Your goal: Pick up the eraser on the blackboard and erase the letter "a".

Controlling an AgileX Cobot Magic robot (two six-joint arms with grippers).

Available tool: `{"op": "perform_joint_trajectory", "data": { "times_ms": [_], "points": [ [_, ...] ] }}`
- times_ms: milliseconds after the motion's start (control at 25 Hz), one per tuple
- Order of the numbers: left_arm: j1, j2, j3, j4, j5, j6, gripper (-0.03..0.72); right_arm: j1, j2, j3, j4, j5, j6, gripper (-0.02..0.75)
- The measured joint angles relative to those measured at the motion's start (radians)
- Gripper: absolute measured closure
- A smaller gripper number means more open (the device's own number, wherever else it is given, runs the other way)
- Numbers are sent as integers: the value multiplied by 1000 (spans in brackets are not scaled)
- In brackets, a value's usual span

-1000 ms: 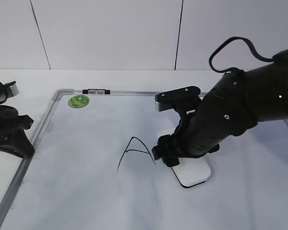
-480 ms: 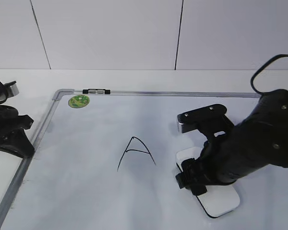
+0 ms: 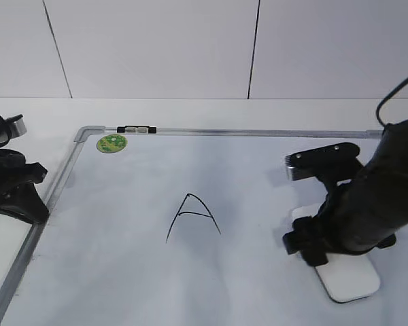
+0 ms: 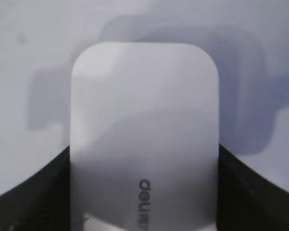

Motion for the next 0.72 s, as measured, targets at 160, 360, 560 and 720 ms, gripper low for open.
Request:
{"op": "perform_joint_trajectory", "data": {
  "times_ms": [160, 360, 560, 720],
  "points": [
    [0, 0, 0, 0, 1, 0, 641, -109, 21, -84, -39, 111, 5, 175],
    [0, 0, 0, 0, 1, 0, 641, -189, 10, -144, -51, 160, -64, 176],
    [0, 0, 0, 0, 1, 0, 639, -200, -38, -145, -9, 188, -132, 176],
    [0, 0, 0, 0, 1, 2, 638, -221, -60, -148, 6, 209, -162, 176]
  ]
}}
